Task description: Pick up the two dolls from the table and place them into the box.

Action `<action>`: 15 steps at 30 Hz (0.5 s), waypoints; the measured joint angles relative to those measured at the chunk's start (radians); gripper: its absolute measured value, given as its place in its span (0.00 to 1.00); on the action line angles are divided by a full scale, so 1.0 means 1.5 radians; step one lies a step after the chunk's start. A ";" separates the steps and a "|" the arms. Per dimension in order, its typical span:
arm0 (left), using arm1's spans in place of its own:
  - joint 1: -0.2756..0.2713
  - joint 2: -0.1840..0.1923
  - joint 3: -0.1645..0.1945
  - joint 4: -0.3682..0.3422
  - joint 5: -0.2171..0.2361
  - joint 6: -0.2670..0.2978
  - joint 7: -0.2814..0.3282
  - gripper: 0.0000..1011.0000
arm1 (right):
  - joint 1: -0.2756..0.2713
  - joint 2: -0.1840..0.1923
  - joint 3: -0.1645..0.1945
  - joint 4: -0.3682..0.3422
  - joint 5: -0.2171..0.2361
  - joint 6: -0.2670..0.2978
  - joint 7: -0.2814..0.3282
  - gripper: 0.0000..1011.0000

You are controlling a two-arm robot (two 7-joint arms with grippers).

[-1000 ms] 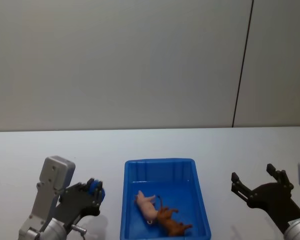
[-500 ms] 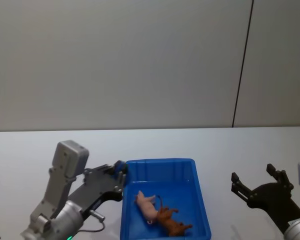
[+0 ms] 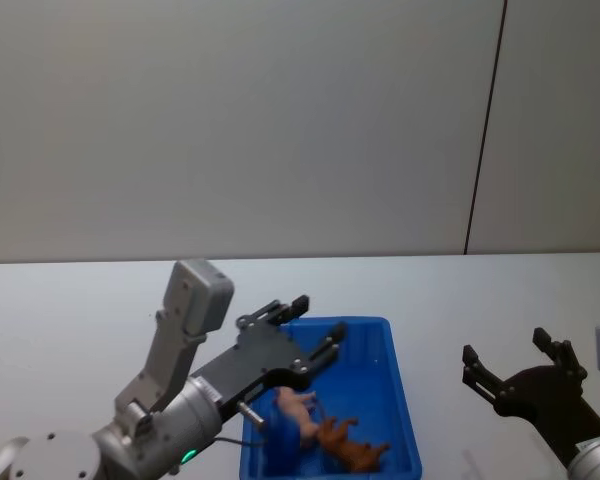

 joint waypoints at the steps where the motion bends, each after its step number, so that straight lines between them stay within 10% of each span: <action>1: -0.006 -0.005 0.002 0.004 0.001 -0.001 -0.010 0.59 | 0.000 0.000 0.000 0.000 0.000 0.000 0.000 0.99; 15: -0.033 -0.031 0.013 0.026 0.007 -0.003 -0.056 0.98 | 0.000 0.000 0.000 0.000 0.000 0.000 0.000 0.99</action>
